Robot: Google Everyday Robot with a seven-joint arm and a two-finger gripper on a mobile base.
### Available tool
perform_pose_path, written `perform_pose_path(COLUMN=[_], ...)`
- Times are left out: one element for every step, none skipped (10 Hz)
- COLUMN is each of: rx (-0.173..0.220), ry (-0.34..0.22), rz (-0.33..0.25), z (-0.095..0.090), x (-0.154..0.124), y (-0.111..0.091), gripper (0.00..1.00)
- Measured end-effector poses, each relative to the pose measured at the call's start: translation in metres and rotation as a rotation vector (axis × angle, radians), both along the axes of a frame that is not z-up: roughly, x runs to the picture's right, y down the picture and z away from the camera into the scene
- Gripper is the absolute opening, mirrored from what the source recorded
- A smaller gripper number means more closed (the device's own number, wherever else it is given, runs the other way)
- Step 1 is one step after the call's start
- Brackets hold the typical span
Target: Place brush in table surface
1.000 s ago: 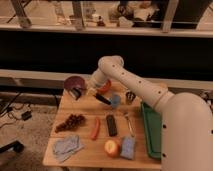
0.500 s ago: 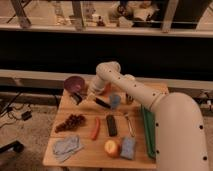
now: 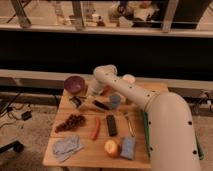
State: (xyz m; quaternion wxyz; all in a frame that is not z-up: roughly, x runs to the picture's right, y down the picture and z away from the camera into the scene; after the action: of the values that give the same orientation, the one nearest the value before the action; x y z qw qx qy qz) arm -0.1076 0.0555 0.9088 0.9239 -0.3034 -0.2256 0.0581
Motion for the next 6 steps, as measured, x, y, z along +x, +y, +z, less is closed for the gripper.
perform_pose_path(rx=[-0.001,-0.003,-0.007,-0.007,-0.007,-0.007], ry=[0.003,0.007,0.010,0.010,0.010,0.010], rz=[-0.004,-0.008,-0.011,-0.011,-0.011,-0.010], z=[0.0019,0.0039,0.0050,0.0048,0.0049,0.0049], x=[0.0008,0.0027,0.0037,0.0033,0.0036,0.0037], y=[0.0020,0.0045,0.0059,0.0058,0.0059,0.0058], gripper=[0.18,0.18,0.18,0.18,0.25,0.33])
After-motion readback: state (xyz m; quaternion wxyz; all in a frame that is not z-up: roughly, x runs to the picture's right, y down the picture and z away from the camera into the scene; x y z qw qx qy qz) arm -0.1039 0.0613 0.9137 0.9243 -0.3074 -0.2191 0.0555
